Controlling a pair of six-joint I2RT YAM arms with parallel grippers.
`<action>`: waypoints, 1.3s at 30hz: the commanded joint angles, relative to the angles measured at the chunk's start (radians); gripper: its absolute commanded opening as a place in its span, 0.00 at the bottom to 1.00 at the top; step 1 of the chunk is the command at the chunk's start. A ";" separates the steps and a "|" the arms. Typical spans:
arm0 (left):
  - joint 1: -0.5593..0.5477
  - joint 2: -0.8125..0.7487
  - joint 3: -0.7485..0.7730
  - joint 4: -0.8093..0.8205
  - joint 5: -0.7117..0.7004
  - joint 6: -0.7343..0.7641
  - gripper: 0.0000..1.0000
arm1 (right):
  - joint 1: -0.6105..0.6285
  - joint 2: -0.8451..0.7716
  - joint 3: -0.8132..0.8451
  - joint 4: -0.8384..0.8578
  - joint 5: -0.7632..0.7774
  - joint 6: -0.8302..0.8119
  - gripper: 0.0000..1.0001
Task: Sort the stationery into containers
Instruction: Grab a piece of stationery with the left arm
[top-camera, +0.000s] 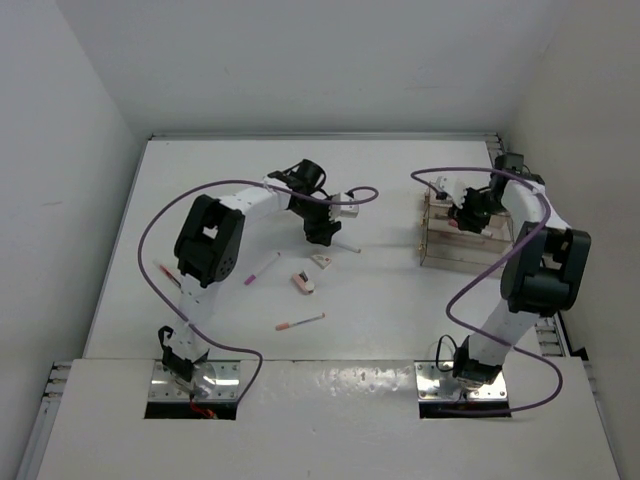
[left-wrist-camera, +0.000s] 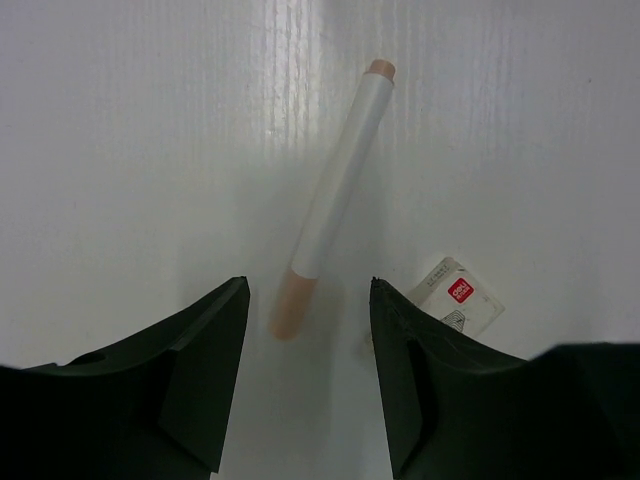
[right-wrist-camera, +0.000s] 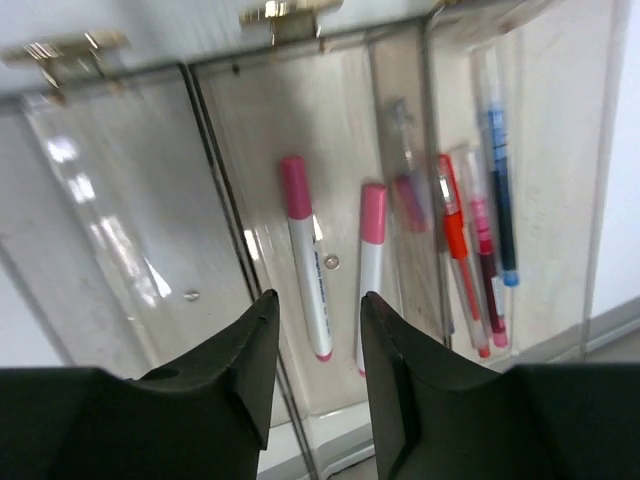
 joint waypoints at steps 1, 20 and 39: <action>-0.009 0.021 0.043 -0.013 0.006 0.074 0.57 | 0.015 -0.134 0.050 -0.066 -0.155 0.138 0.39; -0.096 0.116 0.046 -0.177 -0.102 0.228 0.01 | 0.131 -0.355 0.028 -0.196 -0.368 0.328 0.41; -0.093 -0.099 0.041 -0.043 0.393 -0.582 0.00 | 0.435 -0.751 -0.377 0.095 -0.299 0.136 0.60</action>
